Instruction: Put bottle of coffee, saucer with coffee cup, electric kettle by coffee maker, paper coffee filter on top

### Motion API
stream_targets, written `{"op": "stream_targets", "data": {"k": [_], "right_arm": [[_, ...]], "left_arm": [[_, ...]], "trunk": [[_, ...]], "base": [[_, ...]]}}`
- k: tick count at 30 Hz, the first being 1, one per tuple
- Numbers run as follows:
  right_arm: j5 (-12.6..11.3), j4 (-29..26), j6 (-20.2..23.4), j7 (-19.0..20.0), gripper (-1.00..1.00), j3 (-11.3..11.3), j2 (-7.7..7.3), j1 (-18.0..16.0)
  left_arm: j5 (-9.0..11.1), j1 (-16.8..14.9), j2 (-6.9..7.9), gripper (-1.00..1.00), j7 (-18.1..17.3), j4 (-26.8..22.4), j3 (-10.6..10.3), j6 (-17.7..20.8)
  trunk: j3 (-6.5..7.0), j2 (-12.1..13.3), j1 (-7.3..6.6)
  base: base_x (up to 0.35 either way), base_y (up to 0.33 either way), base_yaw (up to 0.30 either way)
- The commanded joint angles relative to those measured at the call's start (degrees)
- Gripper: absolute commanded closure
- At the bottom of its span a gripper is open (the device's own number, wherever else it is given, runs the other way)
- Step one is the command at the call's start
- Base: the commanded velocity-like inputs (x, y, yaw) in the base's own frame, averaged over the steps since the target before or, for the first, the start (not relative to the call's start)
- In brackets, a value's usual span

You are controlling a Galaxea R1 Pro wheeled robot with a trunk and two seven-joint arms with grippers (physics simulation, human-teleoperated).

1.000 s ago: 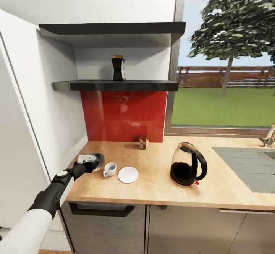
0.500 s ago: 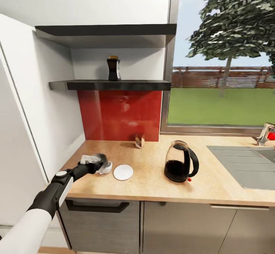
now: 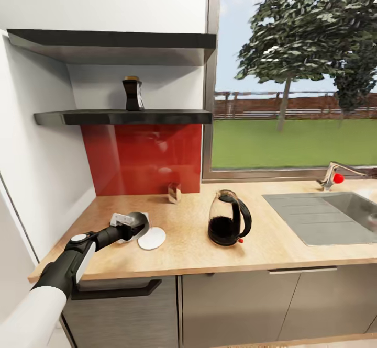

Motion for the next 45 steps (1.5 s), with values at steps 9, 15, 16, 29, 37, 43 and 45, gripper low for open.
{"op": "stream_targets", "data": {"k": [9,15,16,29,37,43,45], "right_arm": [[0.0,0.1,-0.2,0.0,-1.0,-0.4,0.07,0.0],[0.0,0.1,-0.2,0.0,-1.0,-0.4,0.02,0.0],[0.0,0.1,-0.2,0.0,-1.0,-0.4,0.0,0.0],[-0.1,0.0,-0.2,0.0,-1.0,-0.4,0.07,0.0],[-0.1,0.0,-0.2,0.0,-1.0,-0.4,0.07,0.0],[-0.1,0.0,-0.2,0.0,-1.0,-0.4,0.07,0.0],[-0.1,0.0,-0.2,0.0,-1.0,-0.4,0.07,0.0]], "left_arm": [[0.1,0.0,0.17,1.0,-0.8,-0.1,0.5,0.5],[0.1,0.0,0.18,1.0,-0.8,-0.1,0.5,0.5],[0.1,0.0,0.18,1.0,-0.8,-0.1,0.5,0.5],[0.2,0.0,-0.37,1.0,-3.4,-0.1,0.5,0.8],[0.2,0.0,-0.24,1.0,-3.5,0.0,0.5,0.7],[0.2,0.0,-0.19,1.0,-3.5,0.0,0.5,0.7],[0.2,0.0,-0.18,1.0,-3.5,0.0,0.5,0.7]], "trunk": [[-0.02,0.0,0.02],[-0.02,0.0,0.02],[-0.02,0.0,0.02],[-0.02,0.0,0.02],[-0.02,0.0,0.02],[-0.02,0.0,0.02],[-0.02,0.0,0.02]], "base": [[-0.259,0.0,-0.261],[-0.31,-0.115,-0.262],[-0.259,-0.174,-0.262],[-0.076,-0.026,-0.264],[-0.171,0.0,-0.264],[-0.005,0.0,-0.264],[0.0,0.0,-0.264]]}}
